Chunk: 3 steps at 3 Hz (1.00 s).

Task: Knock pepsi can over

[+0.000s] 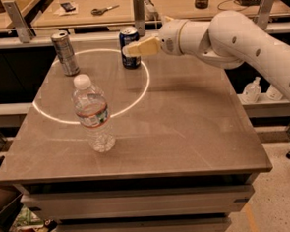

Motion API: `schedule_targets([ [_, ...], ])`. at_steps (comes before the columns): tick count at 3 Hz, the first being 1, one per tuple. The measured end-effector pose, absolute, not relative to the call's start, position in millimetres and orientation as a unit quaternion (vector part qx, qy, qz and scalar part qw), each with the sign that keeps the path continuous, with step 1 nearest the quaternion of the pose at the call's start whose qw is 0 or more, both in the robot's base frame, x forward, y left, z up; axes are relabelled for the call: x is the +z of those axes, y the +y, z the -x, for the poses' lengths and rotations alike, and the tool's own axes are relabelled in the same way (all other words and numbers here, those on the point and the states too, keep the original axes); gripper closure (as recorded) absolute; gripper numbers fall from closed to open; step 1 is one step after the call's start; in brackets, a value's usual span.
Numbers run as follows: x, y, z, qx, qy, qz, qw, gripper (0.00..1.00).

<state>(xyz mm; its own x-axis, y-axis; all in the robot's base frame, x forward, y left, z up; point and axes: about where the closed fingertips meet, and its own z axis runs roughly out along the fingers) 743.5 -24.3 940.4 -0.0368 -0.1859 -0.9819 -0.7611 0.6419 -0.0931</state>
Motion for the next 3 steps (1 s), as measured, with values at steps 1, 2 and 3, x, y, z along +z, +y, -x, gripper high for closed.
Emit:
schedule_targets([
  [1, 921, -16, -765, 0.265, 0.669, 0.333, 0.610, 0.00],
  [2, 916, -11, -773, 0.269, 0.668, 0.335, 0.608, 0.00],
  [3, 907, -5, -777, 0.275, 0.670, 0.338, 0.601, 0.00],
])
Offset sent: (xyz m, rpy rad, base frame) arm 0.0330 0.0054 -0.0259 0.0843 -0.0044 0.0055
